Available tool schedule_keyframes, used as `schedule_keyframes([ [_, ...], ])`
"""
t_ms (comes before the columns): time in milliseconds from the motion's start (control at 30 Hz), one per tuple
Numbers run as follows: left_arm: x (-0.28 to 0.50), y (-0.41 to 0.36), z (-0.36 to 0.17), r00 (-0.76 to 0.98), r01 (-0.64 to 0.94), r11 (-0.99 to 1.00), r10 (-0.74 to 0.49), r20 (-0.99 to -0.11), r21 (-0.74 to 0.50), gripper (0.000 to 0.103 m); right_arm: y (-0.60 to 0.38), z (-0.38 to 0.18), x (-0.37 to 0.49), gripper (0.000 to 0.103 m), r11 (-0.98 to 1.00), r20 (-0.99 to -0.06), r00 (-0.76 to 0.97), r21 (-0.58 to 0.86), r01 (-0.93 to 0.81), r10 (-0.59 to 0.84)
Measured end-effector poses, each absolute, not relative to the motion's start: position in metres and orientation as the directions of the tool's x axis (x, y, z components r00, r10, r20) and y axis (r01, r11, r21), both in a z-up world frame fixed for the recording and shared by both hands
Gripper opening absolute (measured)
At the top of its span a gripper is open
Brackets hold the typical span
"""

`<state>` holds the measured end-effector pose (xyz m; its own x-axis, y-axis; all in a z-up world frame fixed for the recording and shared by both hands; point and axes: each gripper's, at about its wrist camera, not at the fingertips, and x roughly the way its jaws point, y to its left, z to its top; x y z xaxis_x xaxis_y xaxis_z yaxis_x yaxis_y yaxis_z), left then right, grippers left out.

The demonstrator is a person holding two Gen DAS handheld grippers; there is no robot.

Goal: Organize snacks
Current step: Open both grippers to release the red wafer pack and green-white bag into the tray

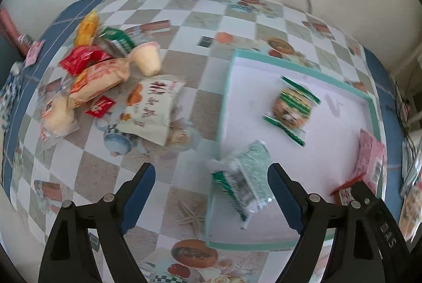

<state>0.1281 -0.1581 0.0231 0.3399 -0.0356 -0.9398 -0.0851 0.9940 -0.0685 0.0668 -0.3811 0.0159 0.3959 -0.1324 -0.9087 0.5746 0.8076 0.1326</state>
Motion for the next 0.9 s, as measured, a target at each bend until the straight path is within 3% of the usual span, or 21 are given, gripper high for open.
schedule_keyframes([
  [167,0.131,-0.126,0.023,0.342,-0.201,0.975,-0.021,-0.939,-0.095,0.098,-0.378,0.018,0.068,0.103,0.817,-0.901,0.413,0.134,0.561,-0.136],
  [900,0.122,-0.009,0.034,0.381,-0.529,0.828,0.039,-0.924,-0.183,0.098,-0.307,0.035,0.084,0.103,0.911,-0.864,0.48,0.066,0.406,-0.151],
])
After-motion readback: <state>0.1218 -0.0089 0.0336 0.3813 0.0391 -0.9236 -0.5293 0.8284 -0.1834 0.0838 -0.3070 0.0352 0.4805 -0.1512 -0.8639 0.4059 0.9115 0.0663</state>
